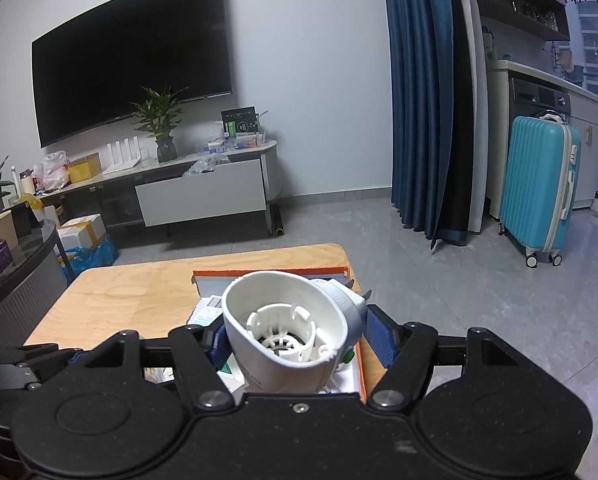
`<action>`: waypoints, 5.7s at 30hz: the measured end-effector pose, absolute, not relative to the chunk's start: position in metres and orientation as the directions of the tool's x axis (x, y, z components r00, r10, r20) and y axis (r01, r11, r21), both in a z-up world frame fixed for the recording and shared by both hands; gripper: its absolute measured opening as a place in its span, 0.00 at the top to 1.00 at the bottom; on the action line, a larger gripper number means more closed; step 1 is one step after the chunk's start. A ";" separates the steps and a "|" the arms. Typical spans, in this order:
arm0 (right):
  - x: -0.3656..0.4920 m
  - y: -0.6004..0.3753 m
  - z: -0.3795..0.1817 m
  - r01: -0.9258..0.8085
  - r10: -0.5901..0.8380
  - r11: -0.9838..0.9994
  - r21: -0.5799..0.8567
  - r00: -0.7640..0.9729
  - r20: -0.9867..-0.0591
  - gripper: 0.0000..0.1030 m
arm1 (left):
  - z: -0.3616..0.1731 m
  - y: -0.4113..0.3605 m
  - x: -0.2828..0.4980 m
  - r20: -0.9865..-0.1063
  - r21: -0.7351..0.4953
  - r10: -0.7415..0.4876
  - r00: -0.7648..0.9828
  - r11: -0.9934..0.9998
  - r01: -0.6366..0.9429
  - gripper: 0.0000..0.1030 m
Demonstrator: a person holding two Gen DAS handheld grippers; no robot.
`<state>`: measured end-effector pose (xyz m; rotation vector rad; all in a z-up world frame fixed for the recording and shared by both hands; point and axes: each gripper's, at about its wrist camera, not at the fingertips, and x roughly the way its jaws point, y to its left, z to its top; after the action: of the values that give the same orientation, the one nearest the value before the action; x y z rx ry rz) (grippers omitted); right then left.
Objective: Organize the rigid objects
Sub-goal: 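Carry the toothpick jar and white adapter over the white box, then release the toothpick jar into the box while right tool releases the white adapter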
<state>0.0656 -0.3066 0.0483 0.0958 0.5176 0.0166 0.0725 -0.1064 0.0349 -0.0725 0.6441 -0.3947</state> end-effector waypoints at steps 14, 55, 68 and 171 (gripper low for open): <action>0.083 -0.310 0.045 0.008 0.044 0.995 0.098 0.855 -0.516 0.22 | 0.030 -0.113 0.084 -0.598 -0.187 -0.387 0.702 0.919 0.348 0.19; 0.100 -0.314 0.030 0.013 0.051 0.994 0.112 0.836 -0.546 0.22 | 0.019 -0.119 0.093 -0.623 -0.183 -0.388 0.680 0.917 0.356 0.19; 0.104 -0.312 0.030 0.004 0.059 0.994 0.112 0.834 -0.548 0.22 | 0.018 -0.117 0.098 -0.627 -0.182 -0.384 0.678 0.918 0.351 0.19; 0.088 -0.325 0.039 -0.004 0.084 0.988 0.156 0.858 -0.508 0.41 | 0.043 -0.083 0.206 -0.627 -0.220 -0.384 0.678 0.922 0.319 0.14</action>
<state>0.0876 -0.3255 0.0394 0.1512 0.5388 0.0466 0.2064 -0.0832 0.0433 -0.0952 0.7257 -0.3953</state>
